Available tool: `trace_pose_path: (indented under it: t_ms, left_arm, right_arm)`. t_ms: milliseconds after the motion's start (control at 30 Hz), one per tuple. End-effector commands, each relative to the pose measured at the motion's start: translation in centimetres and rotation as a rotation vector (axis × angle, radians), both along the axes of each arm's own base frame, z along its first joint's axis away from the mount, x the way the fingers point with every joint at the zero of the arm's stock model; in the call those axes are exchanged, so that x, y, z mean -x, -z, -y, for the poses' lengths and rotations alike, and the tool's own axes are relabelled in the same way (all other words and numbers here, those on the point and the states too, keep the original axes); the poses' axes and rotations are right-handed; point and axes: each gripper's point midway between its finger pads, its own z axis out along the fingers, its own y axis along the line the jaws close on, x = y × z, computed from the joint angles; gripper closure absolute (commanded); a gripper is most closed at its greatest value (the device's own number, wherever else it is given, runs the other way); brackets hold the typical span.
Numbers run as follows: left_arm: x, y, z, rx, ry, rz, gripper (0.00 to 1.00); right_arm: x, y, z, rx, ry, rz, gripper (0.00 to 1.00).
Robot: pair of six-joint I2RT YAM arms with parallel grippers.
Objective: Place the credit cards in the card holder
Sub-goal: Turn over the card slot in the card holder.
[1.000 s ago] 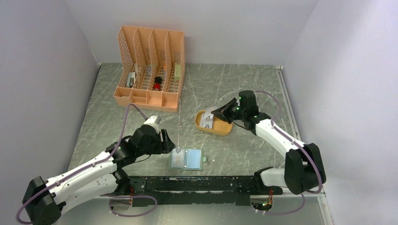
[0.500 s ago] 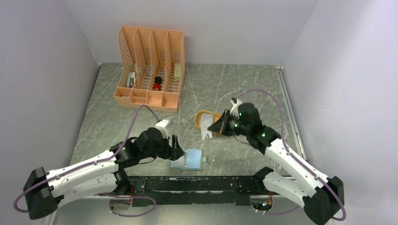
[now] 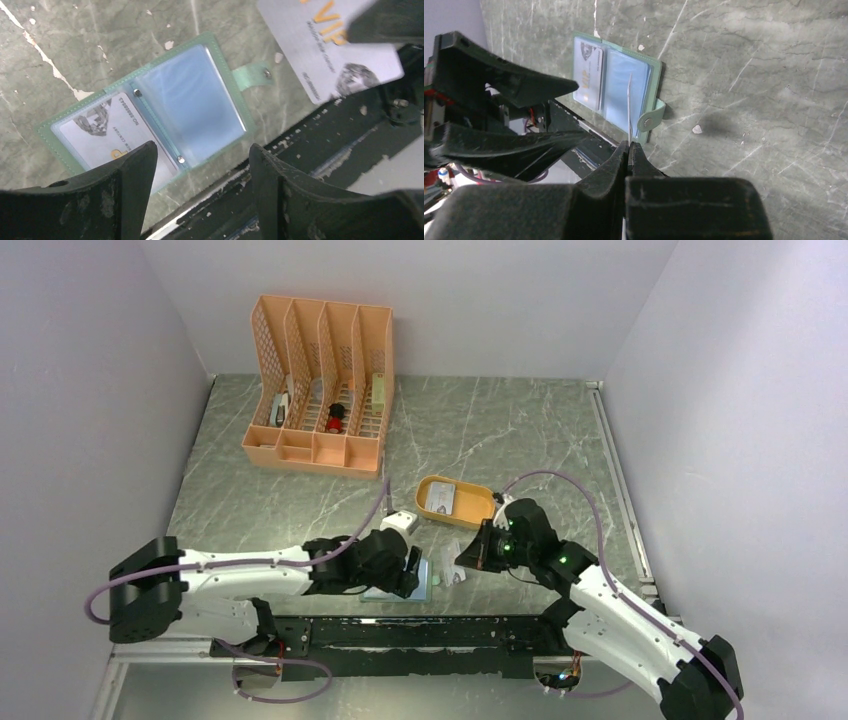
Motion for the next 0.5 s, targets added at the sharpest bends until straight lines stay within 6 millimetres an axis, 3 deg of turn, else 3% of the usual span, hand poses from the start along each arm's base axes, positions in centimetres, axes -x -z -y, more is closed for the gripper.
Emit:
trace_pose_path:
  t_ms: [0, 467]
  left_arm:
    - [-1.9, -0.1, 1.0, -0.036, -0.046, 0.066, 0.26]
    - [-2.7, 3.3, 1.6, -0.146, -0.047, 0.064, 0.28]
  right_arm:
    - [0.3, -1.2, -0.6, -0.023, -0.052, 0.038, 1.00]
    - [1.5, -2.2, -1.6, -0.072, -0.119, 0.052, 1.00]
